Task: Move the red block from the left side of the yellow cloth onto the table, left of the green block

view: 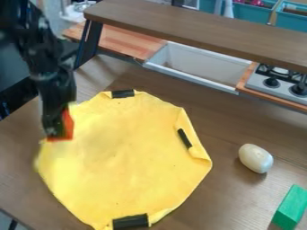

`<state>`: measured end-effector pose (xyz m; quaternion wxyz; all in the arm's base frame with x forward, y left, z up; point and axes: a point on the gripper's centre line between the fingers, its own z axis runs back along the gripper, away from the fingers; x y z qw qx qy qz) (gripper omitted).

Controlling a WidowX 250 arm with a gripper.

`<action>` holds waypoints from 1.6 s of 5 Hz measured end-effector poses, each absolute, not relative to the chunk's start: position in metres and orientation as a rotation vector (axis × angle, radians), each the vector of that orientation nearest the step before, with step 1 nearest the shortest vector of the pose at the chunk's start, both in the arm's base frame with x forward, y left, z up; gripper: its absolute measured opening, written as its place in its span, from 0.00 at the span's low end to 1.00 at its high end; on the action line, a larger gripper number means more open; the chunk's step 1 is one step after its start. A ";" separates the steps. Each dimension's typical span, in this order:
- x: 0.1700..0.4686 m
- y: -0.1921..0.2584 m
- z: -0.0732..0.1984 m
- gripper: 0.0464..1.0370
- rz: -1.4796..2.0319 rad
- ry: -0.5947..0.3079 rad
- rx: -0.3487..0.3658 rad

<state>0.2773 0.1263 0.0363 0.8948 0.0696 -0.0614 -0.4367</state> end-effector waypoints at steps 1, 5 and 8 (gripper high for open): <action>0.277 0.110 0.064 0.76 -0.871 -0.148 0.211; 0.250 -0.009 0.038 0.76 -1.023 -0.031 0.140; 0.218 -0.092 0.016 0.76 -1.121 -0.009 0.056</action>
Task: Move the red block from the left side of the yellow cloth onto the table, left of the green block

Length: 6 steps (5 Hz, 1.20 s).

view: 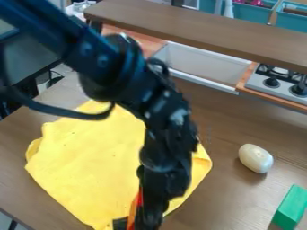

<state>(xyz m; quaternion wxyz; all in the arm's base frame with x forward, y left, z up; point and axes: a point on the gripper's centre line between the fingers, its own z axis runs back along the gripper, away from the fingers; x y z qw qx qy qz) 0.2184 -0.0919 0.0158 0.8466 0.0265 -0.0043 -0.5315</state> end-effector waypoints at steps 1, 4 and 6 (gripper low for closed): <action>0.218 -0.119 0.000 0.76 -1.148 -0.032 0.010; 0.231 -0.164 -0.007 0.80 -1.164 -0.172 -0.180; 0.238 -0.156 0.007 0.96 -1.085 -0.260 -0.105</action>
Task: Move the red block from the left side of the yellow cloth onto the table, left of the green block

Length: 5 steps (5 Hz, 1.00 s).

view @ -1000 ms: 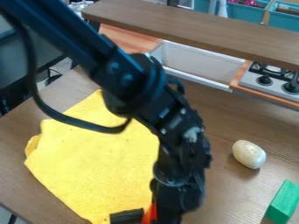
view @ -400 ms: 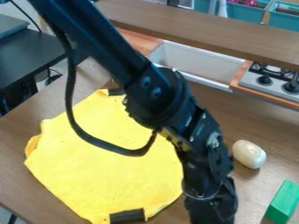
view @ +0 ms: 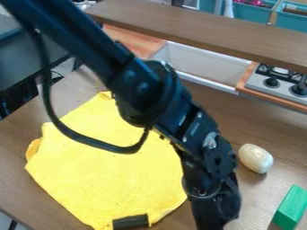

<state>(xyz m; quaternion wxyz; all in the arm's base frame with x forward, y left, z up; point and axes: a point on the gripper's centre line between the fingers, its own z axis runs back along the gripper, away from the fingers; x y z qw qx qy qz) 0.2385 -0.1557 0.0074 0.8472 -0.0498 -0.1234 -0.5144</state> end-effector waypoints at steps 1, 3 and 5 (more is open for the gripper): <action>0.237 -0.140 0.028 0.96 -1.058 -0.269 -0.077; 0.243 -0.059 0.064 0.96 -0.760 0.029 0.209; 0.257 -0.008 0.096 0.96 -0.505 -0.125 0.196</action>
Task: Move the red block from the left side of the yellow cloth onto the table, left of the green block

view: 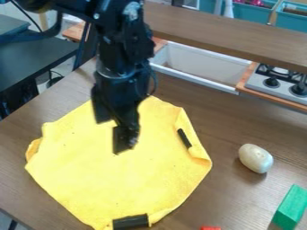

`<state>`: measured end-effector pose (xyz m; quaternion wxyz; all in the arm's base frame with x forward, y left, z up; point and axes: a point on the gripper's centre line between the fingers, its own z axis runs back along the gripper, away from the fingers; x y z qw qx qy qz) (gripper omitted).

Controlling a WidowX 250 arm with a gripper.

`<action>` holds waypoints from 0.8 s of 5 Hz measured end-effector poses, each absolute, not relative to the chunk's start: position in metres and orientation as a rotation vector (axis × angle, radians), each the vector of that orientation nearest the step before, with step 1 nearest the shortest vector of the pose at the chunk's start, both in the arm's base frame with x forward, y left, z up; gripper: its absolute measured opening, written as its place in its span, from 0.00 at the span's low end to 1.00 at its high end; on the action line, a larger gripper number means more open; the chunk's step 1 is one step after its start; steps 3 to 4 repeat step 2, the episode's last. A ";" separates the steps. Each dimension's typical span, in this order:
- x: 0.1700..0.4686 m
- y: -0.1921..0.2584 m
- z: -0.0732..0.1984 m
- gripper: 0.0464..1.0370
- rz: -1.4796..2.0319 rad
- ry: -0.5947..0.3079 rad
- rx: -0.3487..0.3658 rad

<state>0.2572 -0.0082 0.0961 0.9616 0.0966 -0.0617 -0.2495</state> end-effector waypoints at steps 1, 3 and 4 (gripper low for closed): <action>0.257 -0.006 0.096 0.96 -0.498 -0.124 0.196; 0.257 -0.006 0.096 0.96 -0.498 -0.124 0.196; 0.257 -0.006 0.096 0.96 -0.498 -0.124 0.196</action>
